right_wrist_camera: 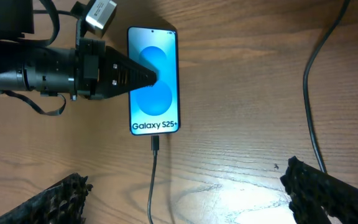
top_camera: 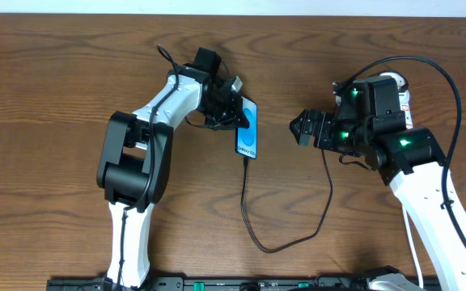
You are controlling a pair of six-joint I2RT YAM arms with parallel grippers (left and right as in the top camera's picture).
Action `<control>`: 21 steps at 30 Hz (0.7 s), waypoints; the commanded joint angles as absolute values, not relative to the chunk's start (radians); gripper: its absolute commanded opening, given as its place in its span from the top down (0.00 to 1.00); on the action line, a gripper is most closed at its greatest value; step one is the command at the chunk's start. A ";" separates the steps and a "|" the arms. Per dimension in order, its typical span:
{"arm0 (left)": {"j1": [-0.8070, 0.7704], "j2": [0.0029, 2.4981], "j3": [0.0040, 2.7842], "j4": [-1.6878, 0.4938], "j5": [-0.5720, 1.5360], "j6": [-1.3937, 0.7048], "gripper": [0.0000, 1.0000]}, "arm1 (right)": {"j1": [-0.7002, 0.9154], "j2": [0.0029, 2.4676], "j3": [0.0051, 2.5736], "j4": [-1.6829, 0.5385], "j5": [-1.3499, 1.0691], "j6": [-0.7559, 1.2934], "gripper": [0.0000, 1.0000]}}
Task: Plug charger to phone and switch on socket
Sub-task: 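Lower the phone flat onto the table with the left gripper and release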
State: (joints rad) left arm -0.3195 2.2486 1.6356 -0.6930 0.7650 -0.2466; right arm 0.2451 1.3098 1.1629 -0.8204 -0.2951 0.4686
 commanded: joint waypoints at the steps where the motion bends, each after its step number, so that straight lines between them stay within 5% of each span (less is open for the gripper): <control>1: -0.318 2.300 1.636 -0.699 0.740 -0.245 0.86 | 0.239 1.309 1.176 -0.824 -0.290 0.455 0.01; 14: -0.318 2.304 1.636 -0.742 0.585 -0.244 0.65 | 0.239 1.309 1.176 -0.834 -0.289 0.455 0.01; 21: -0.317 2.304 1.636 -0.781 0.451 -0.244 0.43 | 0.239 1.309 1.176 -0.839 -0.286 0.455 0.01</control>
State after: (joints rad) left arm -0.3237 2.2612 1.6558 -0.7620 0.6521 -0.2554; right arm 0.2451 1.3098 1.1629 -0.8345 -0.2943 0.4686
